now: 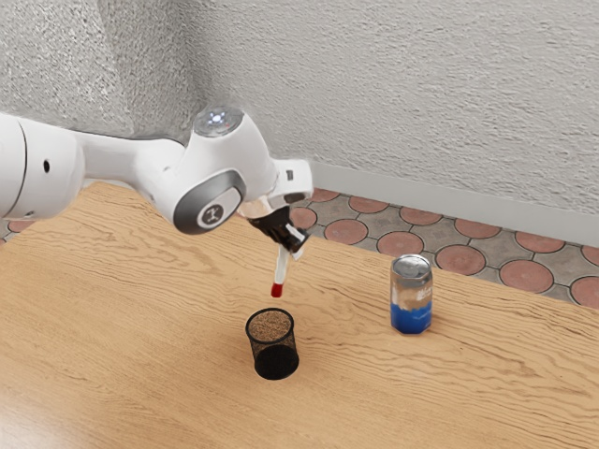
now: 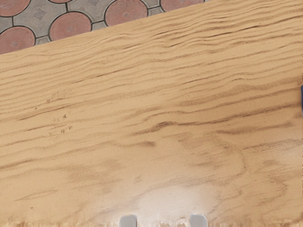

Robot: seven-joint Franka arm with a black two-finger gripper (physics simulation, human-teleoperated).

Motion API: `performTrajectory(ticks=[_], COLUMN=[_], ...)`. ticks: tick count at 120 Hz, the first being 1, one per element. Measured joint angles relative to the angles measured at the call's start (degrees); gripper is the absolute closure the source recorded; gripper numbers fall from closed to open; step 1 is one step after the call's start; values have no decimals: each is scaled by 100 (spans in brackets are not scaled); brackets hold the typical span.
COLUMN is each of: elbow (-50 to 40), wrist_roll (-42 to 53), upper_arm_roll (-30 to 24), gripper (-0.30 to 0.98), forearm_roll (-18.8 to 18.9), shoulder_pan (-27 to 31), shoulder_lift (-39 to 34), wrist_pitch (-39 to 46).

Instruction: Put the marker into the pen holder.

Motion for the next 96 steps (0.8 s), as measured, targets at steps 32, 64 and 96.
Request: performTrajectory(ticks=[32,64,96], elbow=[-526,-731,-945], wrist_roll=[-206,-379,-493], upper_arm_roll=[16,-26,-45], gripper=[73,73,67], forearm_roll=[-30,-40,-61], shoulder_pan=[-161,-382,-402], shoulder_lift=[-566,-618,-598], wrist_pitch=[31,61,110])
